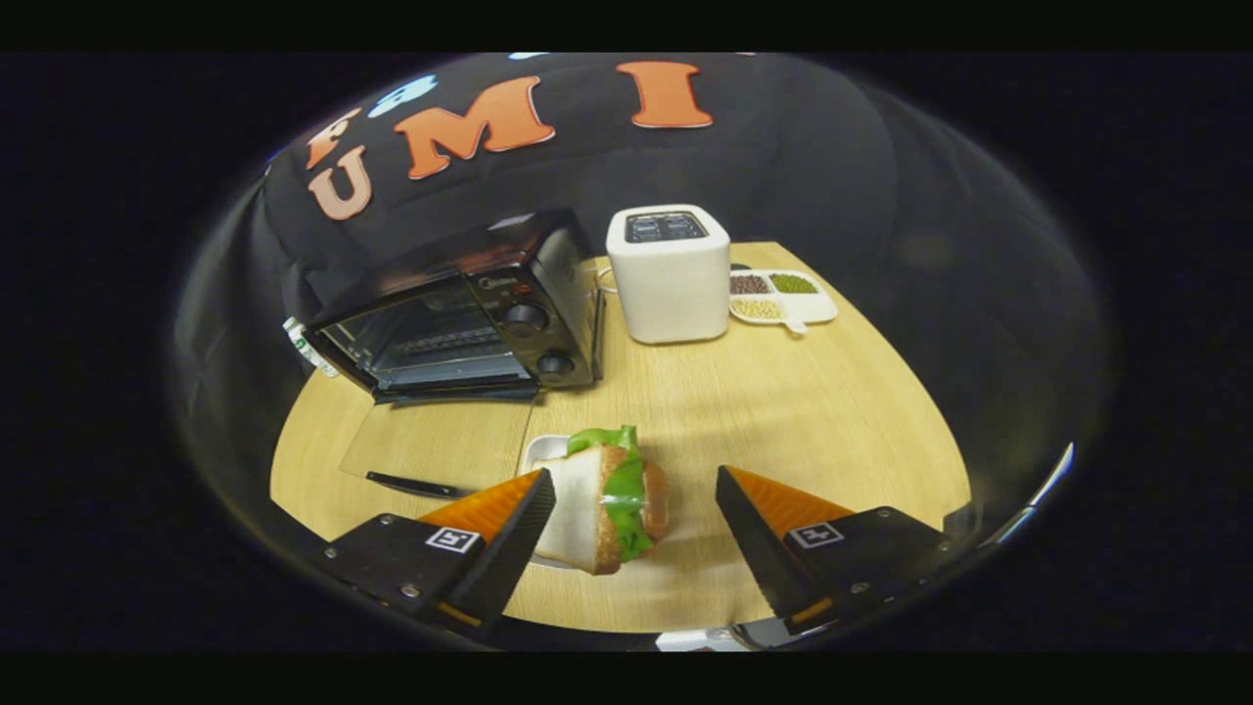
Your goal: Open the toaster oven, put the food inside, and close the toaster oven door.
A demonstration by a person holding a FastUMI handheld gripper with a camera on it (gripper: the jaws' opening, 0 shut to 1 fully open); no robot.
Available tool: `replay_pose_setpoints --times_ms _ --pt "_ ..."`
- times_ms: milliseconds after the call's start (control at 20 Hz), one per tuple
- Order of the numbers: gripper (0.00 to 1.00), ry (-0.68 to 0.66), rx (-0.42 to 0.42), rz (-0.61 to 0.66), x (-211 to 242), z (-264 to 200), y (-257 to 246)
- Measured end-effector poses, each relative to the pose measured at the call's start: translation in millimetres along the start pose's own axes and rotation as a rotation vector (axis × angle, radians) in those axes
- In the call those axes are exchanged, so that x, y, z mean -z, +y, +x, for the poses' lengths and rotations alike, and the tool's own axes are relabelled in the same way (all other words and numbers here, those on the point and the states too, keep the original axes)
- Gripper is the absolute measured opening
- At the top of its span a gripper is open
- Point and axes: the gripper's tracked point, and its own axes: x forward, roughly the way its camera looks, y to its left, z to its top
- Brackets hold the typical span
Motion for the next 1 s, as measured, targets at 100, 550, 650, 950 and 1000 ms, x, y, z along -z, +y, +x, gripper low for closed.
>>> replay_pose_setpoints --times_ms 100,550,650,950,1000 --pt "0.99 0.033 -0.026 0.022 4.3 15.1 -0.5" --pt "0.89 0.194 -0.223 0.280 37.0 52.3 31.9" --pt "0.67 0.192 -0.233 0.304 32.5 47.6 37.6" --pt "0.38 0.156 -0.226 0.330 19.7 28.3 44.1" --pt "0.38 0.139 -0.223 0.331 15.1 22.3 43.5"
